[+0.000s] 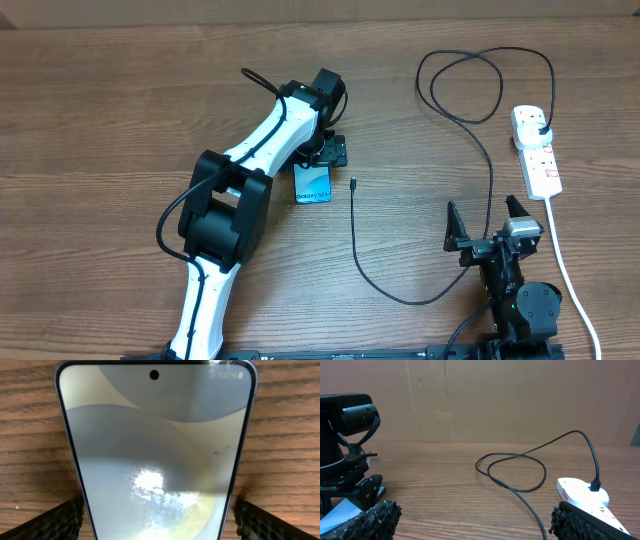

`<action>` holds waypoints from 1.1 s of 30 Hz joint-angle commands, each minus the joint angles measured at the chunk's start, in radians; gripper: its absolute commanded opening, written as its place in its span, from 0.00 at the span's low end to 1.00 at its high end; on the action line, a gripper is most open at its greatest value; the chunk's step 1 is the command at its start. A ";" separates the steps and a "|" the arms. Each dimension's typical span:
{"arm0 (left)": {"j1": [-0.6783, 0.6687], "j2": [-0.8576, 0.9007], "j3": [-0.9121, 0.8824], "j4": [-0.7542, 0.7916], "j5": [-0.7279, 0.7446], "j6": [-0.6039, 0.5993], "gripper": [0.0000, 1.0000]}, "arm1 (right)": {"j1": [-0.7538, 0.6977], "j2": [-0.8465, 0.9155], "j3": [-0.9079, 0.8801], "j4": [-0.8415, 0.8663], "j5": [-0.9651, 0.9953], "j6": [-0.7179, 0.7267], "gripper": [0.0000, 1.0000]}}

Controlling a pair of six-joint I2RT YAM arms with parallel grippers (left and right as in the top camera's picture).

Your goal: Plug charger to phone and switch on socket

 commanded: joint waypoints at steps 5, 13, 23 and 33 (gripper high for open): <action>-0.013 0.057 -0.015 -0.018 0.037 -0.025 1.00 | -0.003 -0.009 -0.011 0.006 0.010 -0.002 1.00; -0.013 0.057 -0.015 -0.020 0.016 -0.024 1.00 | -0.003 -0.009 -0.011 0.006 0.010 -0.001 1.00; -0.013 0.057 -0.015 -0.020 0.015 -0.024 1.00 | -0.003 -0.009 -0.011 0.006 0.010 -0.002 1.00; -0.013 0.057 -0.015 -0.020 -0.008 -0.026 1.00 | -0.003 -0.009 -0.011 0.006 0.010 -0.002 1.00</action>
